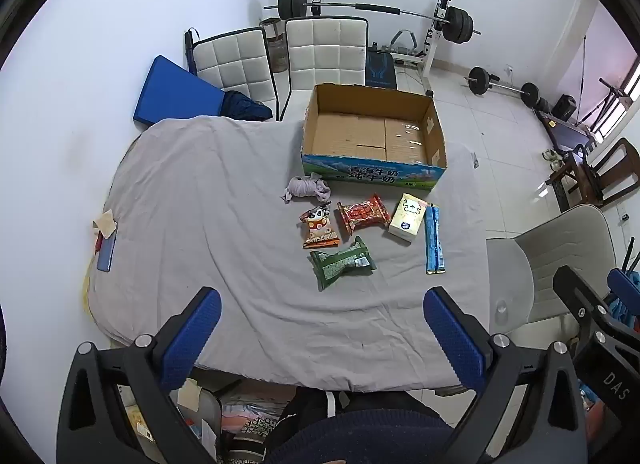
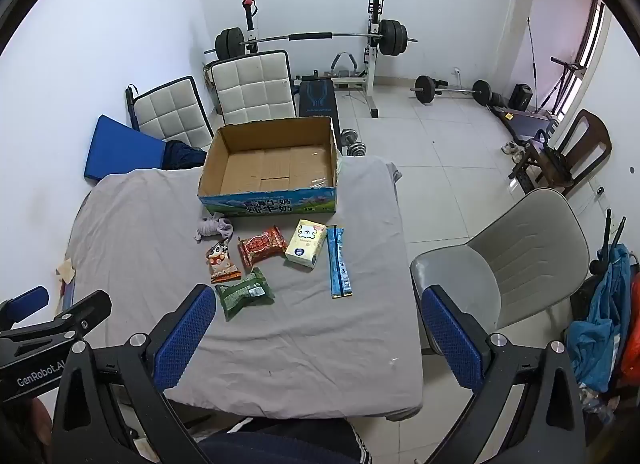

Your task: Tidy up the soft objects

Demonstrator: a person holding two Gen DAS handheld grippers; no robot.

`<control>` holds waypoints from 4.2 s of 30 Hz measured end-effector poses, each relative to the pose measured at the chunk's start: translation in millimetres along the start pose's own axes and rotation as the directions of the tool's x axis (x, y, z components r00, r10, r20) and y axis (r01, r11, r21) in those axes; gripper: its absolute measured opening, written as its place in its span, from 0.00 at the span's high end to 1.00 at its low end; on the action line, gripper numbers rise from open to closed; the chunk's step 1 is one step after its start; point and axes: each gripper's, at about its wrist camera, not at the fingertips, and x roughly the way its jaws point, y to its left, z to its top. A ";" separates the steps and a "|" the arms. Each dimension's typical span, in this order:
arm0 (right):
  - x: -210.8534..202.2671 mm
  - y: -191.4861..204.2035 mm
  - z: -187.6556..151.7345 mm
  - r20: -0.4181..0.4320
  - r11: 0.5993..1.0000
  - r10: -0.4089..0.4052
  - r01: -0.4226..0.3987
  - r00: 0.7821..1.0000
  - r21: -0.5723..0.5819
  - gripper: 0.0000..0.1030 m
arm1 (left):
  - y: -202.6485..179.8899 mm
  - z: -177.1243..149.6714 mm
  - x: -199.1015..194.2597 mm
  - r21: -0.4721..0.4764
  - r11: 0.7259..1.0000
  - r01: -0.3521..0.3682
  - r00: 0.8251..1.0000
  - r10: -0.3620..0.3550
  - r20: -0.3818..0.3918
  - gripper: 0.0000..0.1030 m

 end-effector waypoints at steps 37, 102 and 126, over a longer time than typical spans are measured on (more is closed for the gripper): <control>-7.2 -4.6 9.8 0.024 1.000 0.016 -0.016 1.000 0.001 0.00 | 2.8 9.6 -8.4 -0.008 1.000 -0.026 0.999 0.027 0.037 0.00; 35.7 -10.0 17.1 -0.017 0.999 0.045 -0.045 0.999 -0.002 0.00 | 11.0 24.1 23.0 -0.064 0.998 -0.012 1.000 0.014 0.026 0.00; 454.0 16.2 34.4 -0.536 0.992 0.115 -0.072 0.837 0.100 0.03 | 28.2 2.8 391.8 -0.389 0.920 0.046 0.801 -0.267 -0.536 0.00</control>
